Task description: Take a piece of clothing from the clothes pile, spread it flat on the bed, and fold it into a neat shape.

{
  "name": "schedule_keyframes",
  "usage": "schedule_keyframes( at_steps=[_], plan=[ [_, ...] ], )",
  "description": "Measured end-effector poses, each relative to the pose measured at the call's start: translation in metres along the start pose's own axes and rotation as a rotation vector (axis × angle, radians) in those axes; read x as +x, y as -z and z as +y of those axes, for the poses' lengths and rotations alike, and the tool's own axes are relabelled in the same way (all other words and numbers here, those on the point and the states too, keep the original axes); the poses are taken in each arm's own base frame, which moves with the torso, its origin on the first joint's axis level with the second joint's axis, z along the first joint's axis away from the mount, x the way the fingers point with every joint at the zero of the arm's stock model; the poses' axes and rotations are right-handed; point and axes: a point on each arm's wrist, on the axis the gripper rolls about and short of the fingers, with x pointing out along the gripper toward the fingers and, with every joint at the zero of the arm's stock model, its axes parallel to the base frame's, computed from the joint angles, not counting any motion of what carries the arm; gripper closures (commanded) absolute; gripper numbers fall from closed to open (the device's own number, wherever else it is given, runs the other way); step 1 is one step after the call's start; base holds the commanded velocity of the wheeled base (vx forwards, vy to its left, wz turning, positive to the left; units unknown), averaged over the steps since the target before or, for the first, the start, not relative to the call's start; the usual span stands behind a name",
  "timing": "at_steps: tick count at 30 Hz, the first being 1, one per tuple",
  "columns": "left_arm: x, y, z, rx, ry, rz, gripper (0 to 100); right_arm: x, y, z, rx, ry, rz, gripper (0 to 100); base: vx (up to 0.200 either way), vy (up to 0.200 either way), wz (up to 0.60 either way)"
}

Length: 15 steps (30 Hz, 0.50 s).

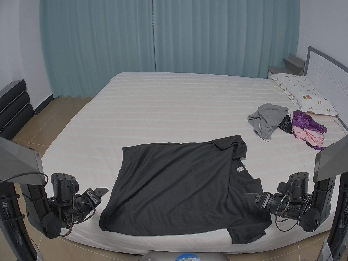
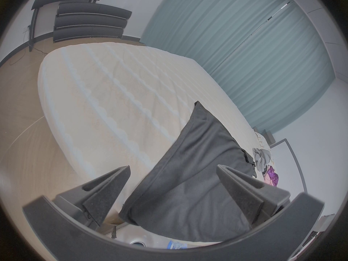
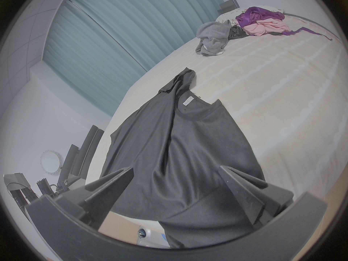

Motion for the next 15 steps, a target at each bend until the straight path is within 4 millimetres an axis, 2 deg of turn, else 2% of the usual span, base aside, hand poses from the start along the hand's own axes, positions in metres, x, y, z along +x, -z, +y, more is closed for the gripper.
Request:
schedule_keyframes(
  at_steps=[15],
  plan=[
    [0.0071,0.001,-0.002,-0.044,0.0,0.0,0,0.0061,-0.0004,-0.0018,0.003,0.003,0.0,0,0.0,0.0,0.0]
  ],
)
